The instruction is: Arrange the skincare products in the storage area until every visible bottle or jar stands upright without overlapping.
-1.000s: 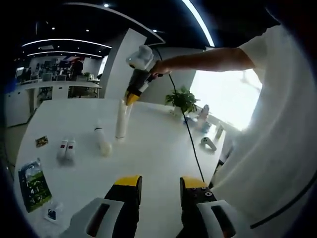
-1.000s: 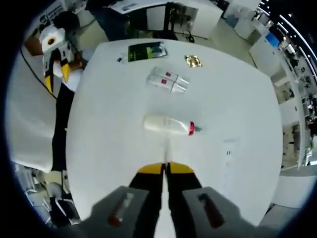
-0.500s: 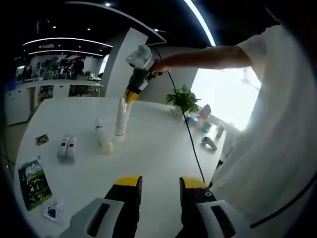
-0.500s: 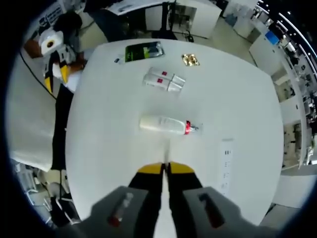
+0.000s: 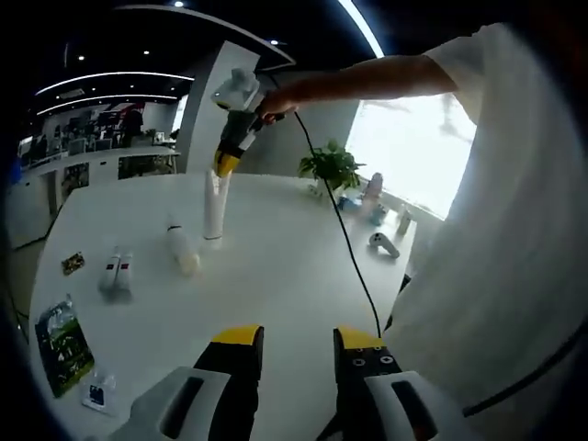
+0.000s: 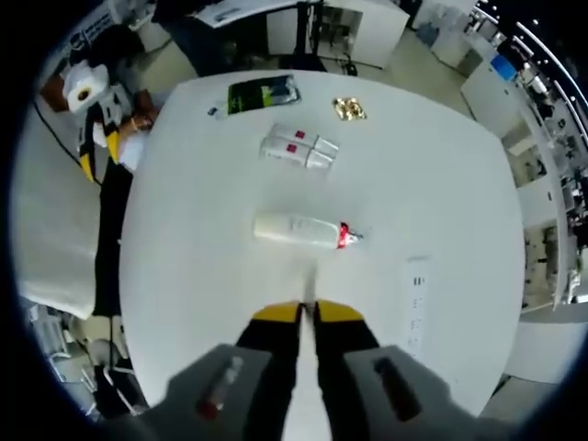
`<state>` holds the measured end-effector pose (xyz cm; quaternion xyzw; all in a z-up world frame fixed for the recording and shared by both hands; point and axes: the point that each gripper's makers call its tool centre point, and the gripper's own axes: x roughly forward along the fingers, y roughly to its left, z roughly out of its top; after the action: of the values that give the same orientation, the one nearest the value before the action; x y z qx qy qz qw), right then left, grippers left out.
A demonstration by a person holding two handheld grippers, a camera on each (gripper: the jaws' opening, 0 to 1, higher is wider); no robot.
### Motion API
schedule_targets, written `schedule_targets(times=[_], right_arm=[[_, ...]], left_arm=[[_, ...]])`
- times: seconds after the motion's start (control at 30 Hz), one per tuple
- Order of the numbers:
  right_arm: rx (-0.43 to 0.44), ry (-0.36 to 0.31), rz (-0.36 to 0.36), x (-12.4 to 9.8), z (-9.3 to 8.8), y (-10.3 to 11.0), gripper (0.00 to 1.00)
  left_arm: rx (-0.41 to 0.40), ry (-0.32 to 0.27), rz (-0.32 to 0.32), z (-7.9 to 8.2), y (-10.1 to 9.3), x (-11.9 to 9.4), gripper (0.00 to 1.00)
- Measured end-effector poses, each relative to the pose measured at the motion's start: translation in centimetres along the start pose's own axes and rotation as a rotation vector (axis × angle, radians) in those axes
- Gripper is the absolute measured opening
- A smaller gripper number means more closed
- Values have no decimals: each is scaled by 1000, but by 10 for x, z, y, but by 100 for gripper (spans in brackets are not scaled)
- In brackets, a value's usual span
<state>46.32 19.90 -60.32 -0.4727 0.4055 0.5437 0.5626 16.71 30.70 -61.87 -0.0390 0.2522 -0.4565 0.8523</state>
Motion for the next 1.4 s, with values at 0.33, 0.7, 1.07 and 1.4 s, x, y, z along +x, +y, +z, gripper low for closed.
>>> schedule_targets(times=[0.33, 0.7, 1.07, 1.4], right_arm=[[29, -39, -30, -11, 2, -1, 15], [161, -268, -124, -51, 16, 7, 31], [418, -557, -241, -78, 10, 19, 48], [653, -805, -374, -83, 4, 58, 52]], left_arm=[[-13, -16, -1, -1, -1, -2, 32], [-78, -31, 52, 5, 18, 5, 32], [-45, -67, 100, 35, 54, 18, 36], [-17, -104, 83, 68, 76, 42, 48]])
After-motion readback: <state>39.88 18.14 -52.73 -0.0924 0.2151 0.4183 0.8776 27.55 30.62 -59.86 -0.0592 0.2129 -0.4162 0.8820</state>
